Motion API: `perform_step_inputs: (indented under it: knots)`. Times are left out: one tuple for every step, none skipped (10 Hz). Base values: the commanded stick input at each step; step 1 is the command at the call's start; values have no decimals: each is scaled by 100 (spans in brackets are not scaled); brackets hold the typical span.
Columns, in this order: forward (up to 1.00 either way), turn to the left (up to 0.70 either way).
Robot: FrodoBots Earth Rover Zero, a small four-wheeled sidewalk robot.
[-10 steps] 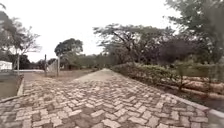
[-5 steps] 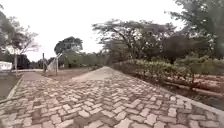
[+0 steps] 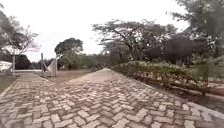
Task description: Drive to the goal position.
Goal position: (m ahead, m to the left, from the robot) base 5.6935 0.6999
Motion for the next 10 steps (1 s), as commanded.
perform_step_inputs:
  knots:
    - [70,0]
    - [70,0]
    - [70,0]
    - [70,0]
    - [70,0]
    - [70,0]
    - [70,0]
    - [70,0]
    - [70,0]
    - [70,0]
